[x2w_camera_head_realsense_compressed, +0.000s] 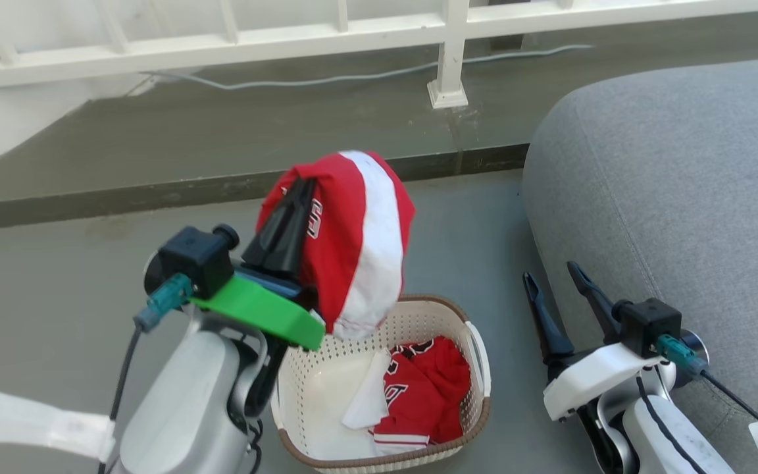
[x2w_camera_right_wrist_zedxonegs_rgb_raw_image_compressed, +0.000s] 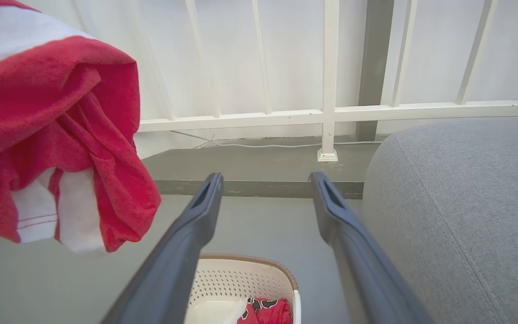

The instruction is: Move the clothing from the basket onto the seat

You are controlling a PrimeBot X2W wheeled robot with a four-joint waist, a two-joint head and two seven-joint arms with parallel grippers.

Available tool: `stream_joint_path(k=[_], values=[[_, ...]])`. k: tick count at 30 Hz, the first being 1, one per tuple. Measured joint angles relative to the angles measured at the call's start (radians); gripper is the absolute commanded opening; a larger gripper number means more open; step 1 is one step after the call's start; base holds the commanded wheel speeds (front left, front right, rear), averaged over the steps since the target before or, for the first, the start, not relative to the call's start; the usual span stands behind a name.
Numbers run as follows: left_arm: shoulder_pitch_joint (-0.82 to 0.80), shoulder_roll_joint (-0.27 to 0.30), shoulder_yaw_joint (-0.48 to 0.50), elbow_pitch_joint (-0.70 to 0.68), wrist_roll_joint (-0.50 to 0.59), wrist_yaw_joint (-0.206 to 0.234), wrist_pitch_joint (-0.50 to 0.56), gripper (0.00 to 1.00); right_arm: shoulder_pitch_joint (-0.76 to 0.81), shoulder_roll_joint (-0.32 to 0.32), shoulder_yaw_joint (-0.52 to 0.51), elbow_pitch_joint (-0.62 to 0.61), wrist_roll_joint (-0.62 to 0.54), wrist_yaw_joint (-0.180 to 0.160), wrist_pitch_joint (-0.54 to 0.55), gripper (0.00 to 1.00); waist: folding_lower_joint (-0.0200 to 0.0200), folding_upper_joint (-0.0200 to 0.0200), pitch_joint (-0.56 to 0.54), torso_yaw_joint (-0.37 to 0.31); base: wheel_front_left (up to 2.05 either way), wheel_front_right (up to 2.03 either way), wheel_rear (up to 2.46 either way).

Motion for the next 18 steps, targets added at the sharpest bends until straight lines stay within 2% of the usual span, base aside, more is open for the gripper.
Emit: stream_joint_path(k=[6, 18], values=[[0.056, 0.001, -0.014, -0.095, 0.007, 0.000, 0.000, 0.00, 0.022, 0.001, 0.011, -0.006, 0.000, 0.000, 0.000, 1.00, 0.0000, 0.0000, -0.022, -0.002, 0.00, 0.00, 0.00], [0.125, 0.015, -0.038, -0.172, 0.017, 0.004, 0.000, 0.00, 0.032, 0.002, 0.018, -0.025, 0.000, 0.000, 0.004, 1.00, 0.0000, 0.0000, -0.028, -0.008, 0.00, 0.00, 0.00]])
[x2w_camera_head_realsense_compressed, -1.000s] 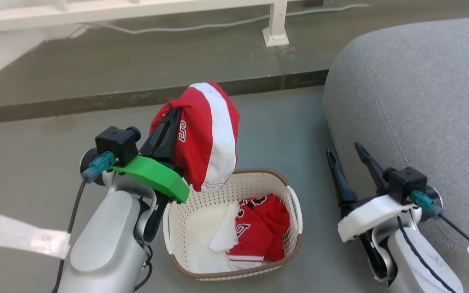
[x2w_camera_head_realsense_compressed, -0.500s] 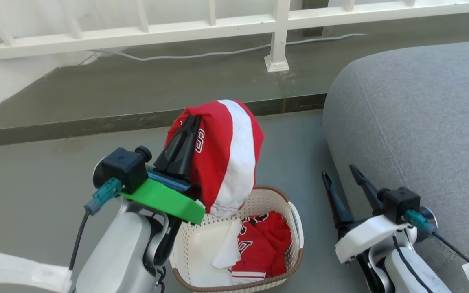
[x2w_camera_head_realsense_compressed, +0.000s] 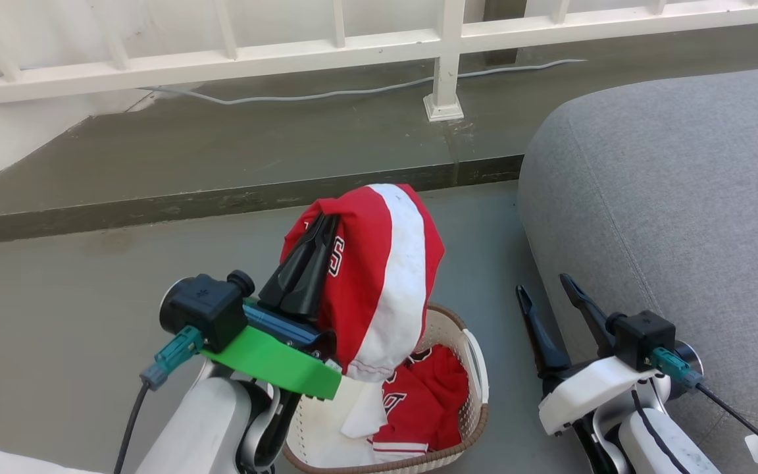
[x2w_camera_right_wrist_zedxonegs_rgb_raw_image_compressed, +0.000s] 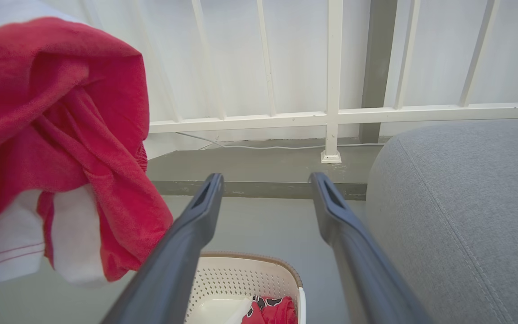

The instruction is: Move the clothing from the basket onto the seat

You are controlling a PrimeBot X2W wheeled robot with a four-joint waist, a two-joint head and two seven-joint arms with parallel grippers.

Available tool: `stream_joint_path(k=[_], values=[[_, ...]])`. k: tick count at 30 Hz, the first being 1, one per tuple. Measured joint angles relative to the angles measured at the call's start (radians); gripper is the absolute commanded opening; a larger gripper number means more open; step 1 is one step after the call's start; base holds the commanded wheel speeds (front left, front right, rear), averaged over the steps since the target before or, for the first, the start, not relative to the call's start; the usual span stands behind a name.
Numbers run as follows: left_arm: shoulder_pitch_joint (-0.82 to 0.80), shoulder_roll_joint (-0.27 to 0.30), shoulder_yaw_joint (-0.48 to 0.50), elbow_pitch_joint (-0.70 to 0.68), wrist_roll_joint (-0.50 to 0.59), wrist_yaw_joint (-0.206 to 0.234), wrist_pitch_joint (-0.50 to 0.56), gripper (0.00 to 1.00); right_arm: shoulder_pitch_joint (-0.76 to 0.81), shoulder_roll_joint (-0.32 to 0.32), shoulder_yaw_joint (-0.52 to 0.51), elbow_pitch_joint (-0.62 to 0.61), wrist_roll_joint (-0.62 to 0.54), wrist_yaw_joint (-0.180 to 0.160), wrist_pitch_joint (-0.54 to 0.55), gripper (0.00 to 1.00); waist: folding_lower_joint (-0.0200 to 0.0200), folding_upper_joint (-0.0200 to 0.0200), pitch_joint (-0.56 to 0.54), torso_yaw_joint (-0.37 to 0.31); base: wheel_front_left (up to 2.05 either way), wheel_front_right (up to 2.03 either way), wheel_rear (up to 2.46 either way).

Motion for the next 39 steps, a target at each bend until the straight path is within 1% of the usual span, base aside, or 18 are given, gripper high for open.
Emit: stream_joint_path(k=[9, 10, 14, 19, 25, 29, 34, 39], values=[[0.038, 0.018, -0.002, -0.048, 0.006, 0.020, 0.005, 0.00, 0.007, 0.000, 0.000, -0.044, 0.000, -0.003, 0.001, 1.00, 0.0000, 0.0000, -0.001, -0.002, 0.00, 0.00, 0.00], [0.042, 0.023, -0.002, -0.053, 0.006, 0.021, 0.006, 0.00, 0.007, 0.001, 0.001, -0.063, 0.000, -0.008, 0.001, 1.00, 0.0000, 0.0000, -0.001, -0.003, 0.00, 0.00, 0.00], [0.054, 0.026, -0.002, -0.075, 0.006, 0.024, 0.014, 0.00, 0.002, 0.003, 0.012, -0.119, 0.000, -0.007, 0.001, 1.00, 0.0000, 0.0000, -0.002, -0.005, 0.00, 0.00, 0.00], [0.063, 0.029, -0.003, -0.090, 0.006, 0.030, 0.022, 0.00, -0.021, 0.017, 0.034, -0.209, 0.011, 0.008, 0.002, 1.00, 0.0000, 0.0000, -0.004, -0.007, 0.00, 0.00, 0.00], [0.075, 0.033, -0.005, -0.111, 0.006, 0.031, 0.031, 0.00, -0.036, 0.026, 0.105, -0.317, 0.039, 0.046, 0.028, 1.00, 0.0000, 0.0000, -0.005, -0.010, 0.00, 0.00, 0.00], [0.076, 0.034, -0.007, -0.117, 0.007, 0.039, 0.034, 0.00, -0.035, 0.027, 0.161, -0.361, 0.060, 0.059, 0.060, 1.00, 0.0000, 0.0000, -0.006, -0.012, 0.00, 0.00, 0.00], [0.079, 0.035, -0.012, -0.139, 0.007, 0.040, 0.044, 0.00, -0.033, 0.028, 0.251, -0.389, 0.091, 0.080, 0.116, 1.00, 0.0000, 0.0000, -0.005, -0.011, 0.00, 0.00, 0.00], [0.079, 0.035, -0.031, -0.157, 0.009, 0.040, 0.050, 0.00, -0.030, 0.027, 0.306, -0.367, 0.098, 0.082, 0.158, 1.00, 0.0000, 0.0000, -0.002, -0.008, 0.00, 0.00, 0.00]])
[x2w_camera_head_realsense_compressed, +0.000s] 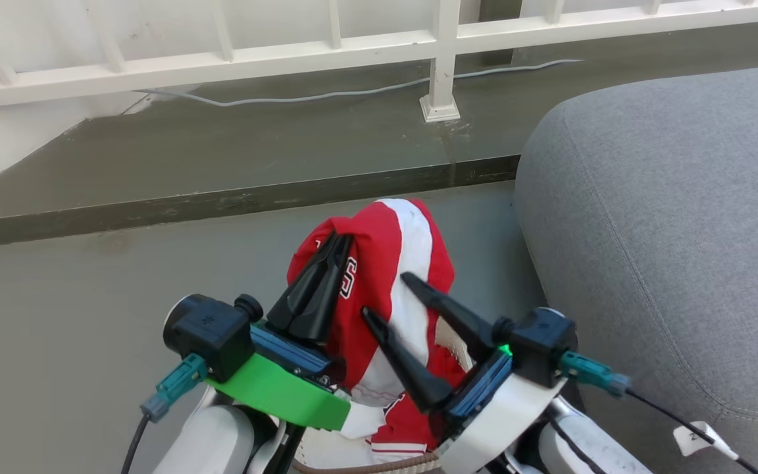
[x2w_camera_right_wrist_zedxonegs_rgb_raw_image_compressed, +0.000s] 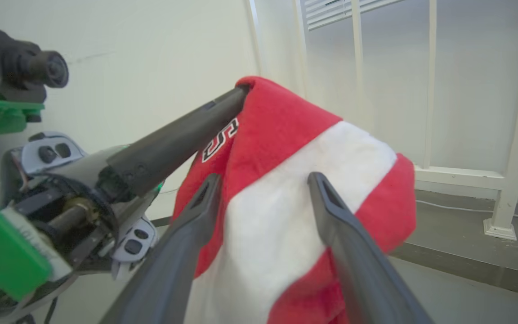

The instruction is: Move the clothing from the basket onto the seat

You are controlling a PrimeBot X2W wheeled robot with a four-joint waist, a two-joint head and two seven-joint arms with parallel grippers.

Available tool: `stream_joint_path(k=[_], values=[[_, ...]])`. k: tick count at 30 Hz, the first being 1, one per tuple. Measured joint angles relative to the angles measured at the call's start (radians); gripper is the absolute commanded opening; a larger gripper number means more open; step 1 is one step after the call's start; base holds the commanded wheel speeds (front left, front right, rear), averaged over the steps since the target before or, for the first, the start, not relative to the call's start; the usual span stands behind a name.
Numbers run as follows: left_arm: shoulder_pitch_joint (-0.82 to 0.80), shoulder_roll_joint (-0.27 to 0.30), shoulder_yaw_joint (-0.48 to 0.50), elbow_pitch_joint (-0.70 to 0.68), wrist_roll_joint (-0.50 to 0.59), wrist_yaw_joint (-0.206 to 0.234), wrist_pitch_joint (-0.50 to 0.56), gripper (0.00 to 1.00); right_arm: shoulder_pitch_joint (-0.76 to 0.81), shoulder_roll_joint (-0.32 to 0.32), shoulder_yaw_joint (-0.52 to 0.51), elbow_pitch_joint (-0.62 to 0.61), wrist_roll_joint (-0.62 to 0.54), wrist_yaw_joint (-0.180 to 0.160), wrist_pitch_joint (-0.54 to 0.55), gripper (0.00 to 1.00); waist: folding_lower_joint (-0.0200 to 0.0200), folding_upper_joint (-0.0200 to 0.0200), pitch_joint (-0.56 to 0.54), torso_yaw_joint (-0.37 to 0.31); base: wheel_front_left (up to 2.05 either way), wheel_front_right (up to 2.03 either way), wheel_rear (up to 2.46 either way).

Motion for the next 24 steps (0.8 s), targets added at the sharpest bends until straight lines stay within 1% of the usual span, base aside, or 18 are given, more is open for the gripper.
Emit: stream_joint_path(k=[2, 9, 10, 11, 19, 22, 23, 24], values=[[0.000, -0.001, -0.006, -0.012, 0.000, 0.000, 0.003, 0.00, 0.000, 0.000, 0.013, 0.014, -0.004, 0.006, 0.010, 1.00, 0.0000, 0.0000, 0.001, 0.002, 0.00, 0.00, 0.00], [0.000, -0.002, -0.031, -0.030, 0.001, -0.001, 0.008, 0.00, -0.006, 0.000, 0.026, 0.060, -0.039, 0.006, 0.019, 1.00, 0.0000, 0.0000, 0.004, 0.011, 0.00, 0.00, 0.00], [0.000, -0.002, -0.035, -0.034, 0.001, -0.001, 0.008, 0.00, -0.007, 0.000, 0.026, 0.066, -0.039, 0.006, 0.019, 0.85, 0.0000, 0.0000, 0.005, 0.013, 0.00, 0.00, 0.00], [0.000, -0.003, -0.036, -0.038, 0.001, -0.001, 0.009, 0.00, -0.010, 0.000, 0.025, 0.073, -0.040, 0.005, 0.019, 0.00, 0.0000, 0.0000, 0.005, 0.014, 0.00, 0.00, 0.00], [0.000, -0.003, -0.052, -0.048, 0.001, -0.003, 0.022, 0.00, -0.029, 0.000, 0.017, 0.102, -0.037, -0.003, 0.008, 0.00, 0.0000, 0.0000, 0.006, 0.023, 0.00, 0.00, 0.00], [0.000, -0.002, -0.065, -0.049, 0.001, -0.011, 0.026, 0.00, -0.030, 0.000, 0.013, 0.109, -0.035, -0.003, 0.000, 0.00, 0.0000, 0.0000, 0.007, 0.023, 0.00, 0.00, 0.00], [0.000, -0.002, -0.067, -0.050, 0.001, -0.011, 0.026, 0.02, -0.031, 0.000, 0.012, 0.111, -0.033, -0.004, -0.005, 0.00, 0.0000, 0.0000, 0.007, 0.023, 0.00, 0.00, 0.00], [0.000, -0.002, -0.069, -0.050, 0.000, -0.011, 0.026, 0.35, -0.032, 0.000, 0.010, 0.113, -0.030, -0.006, -0.007, 0.00, 0.0000, 0.0000, 0.007, 0.023, 0.00, 0.00, 0.00]])
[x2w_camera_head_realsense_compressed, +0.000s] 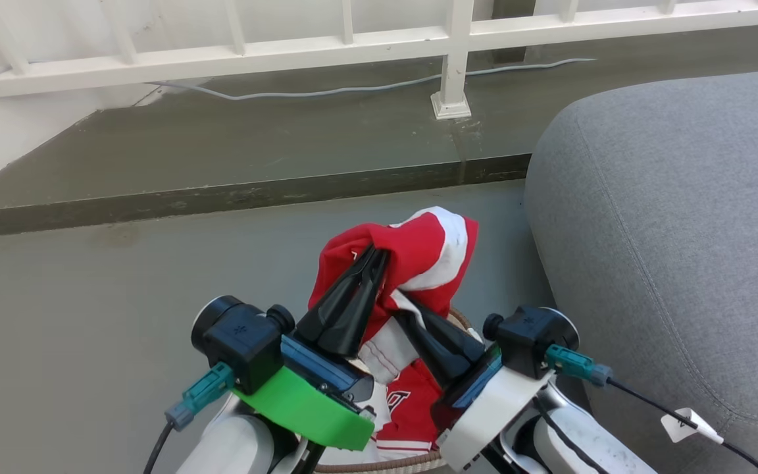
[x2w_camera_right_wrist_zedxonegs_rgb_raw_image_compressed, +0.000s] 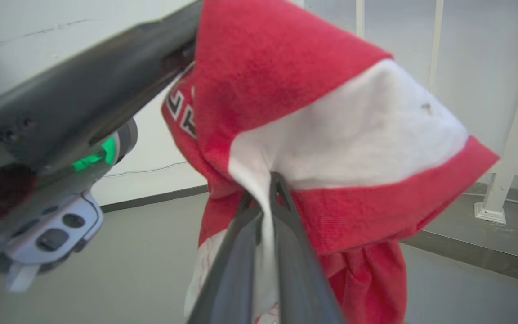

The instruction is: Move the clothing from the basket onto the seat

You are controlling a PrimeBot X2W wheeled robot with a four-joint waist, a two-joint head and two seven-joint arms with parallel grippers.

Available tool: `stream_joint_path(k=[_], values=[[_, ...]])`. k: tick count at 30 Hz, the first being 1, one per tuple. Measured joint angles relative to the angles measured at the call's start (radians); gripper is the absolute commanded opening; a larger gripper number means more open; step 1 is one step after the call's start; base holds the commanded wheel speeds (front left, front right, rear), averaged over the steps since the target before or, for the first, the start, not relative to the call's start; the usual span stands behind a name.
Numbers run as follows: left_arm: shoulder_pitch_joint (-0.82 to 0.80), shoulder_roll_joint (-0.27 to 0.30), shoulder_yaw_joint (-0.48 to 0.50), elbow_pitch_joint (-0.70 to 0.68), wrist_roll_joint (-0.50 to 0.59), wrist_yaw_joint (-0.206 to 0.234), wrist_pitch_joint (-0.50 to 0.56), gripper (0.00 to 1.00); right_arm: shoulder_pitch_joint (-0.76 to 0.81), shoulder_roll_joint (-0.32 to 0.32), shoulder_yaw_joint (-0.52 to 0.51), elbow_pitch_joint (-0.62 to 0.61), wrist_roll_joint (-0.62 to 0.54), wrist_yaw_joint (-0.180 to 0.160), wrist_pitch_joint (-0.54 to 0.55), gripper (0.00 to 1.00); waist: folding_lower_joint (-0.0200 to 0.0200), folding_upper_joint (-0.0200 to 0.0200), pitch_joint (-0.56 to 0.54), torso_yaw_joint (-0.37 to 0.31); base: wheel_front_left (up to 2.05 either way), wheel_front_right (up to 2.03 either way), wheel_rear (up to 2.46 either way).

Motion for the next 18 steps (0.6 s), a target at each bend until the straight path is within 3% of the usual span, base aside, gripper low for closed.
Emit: stream_joint_path(k=[1, 2, 3, 13, 18], values=[[0.000, 0.000, -0.001, 0.000, -0.001, 0.000, 0.007, 0.62, -0.003, 0.000, -0.002, 0.001, 0.003, -0.004, -0.008, 0.00, 0.0000, 0.0000, 0.000, -0.001, 0.00, 0.00, 0.00], [0.000, 0.000, -0.001, -0.001, -0.001, 0.000, 0.007, 0.96, -0.008, 0.000, -0.004, 0.003, 0.003, -0.005, -0.010, 0.00, 0.0000, 0.0000, 0.001, -0.001, 0.00, 0.00, 0.00], [0.000, 0.000, -0.001, -0.002, -0.001, 0.000, 0.007, 1.00, -0.013, 0.000, -0.007, 0.007, 0.003, -0.006, -0.015, 0.00, 0.0000, 0.0000, 0.001, -0.002, 0.00, 0.00, 0.00], [-0.001, 0.026, -0.005, -0.005, 0.006, 0.000, 0.026, 1.00, -0.019, 0.001, -0.056, 0.054, 0.015, -0.026, -0.032, 0.00, 0.0000, 0.0000, 0.013, -0.016, 0.00, 0.00, 0.00], [-0.001, 0.058, -0.029, 0.001, 0.030, -0.009, 0.044, 1.00, -0.041, -0.005, -0.111, 0.091, 0.016, -0.058, -0.044, 0.00, 0.0000, 0.0000, 0.022, -0.033, 0.00, 0.00, 0.00]])
